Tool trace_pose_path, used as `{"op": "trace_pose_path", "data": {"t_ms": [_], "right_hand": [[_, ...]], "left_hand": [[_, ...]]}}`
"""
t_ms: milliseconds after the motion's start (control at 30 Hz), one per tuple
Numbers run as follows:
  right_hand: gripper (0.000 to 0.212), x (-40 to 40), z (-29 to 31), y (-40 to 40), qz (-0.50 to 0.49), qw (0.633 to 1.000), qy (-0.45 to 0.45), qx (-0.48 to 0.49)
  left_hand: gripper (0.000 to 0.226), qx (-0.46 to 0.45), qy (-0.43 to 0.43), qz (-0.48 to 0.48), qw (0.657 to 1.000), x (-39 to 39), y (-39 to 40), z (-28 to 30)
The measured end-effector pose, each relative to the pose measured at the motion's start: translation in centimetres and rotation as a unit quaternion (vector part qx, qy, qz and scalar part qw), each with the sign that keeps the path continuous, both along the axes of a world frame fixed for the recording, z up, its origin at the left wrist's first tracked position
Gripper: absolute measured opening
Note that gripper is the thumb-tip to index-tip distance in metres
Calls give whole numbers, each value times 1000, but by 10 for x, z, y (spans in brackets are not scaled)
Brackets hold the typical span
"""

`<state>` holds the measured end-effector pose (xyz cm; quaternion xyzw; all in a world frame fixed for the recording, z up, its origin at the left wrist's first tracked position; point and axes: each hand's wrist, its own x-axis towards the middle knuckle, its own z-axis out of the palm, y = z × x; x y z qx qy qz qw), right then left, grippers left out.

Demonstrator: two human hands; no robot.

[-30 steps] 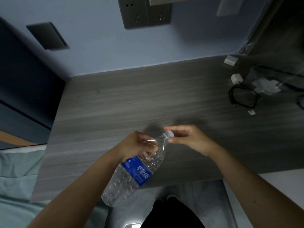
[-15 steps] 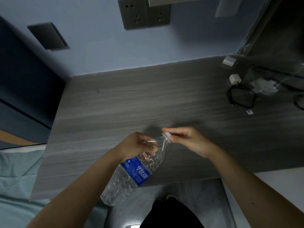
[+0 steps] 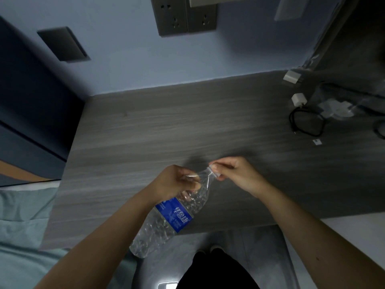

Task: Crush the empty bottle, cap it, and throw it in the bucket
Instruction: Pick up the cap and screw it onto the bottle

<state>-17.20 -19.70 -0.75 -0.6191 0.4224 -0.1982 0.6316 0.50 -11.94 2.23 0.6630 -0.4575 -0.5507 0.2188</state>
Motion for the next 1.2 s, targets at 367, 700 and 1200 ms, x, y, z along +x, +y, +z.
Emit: {"op": "trace_pose_path", "data": {"t_ms": [367,700,1200], "right_hand": [[32,6,-9,1,-12,993,110,-31],[23,-2,0,12,-1,1000,8,4],[37,-5,4,10,29,989,-113,96]], "left_hand": [[20,-46,-85,-6,995,-2,1,-9],[25,-9,-59,-22,998,0,-1,-3],[15,84,82,2,993,16,6,0]]}}
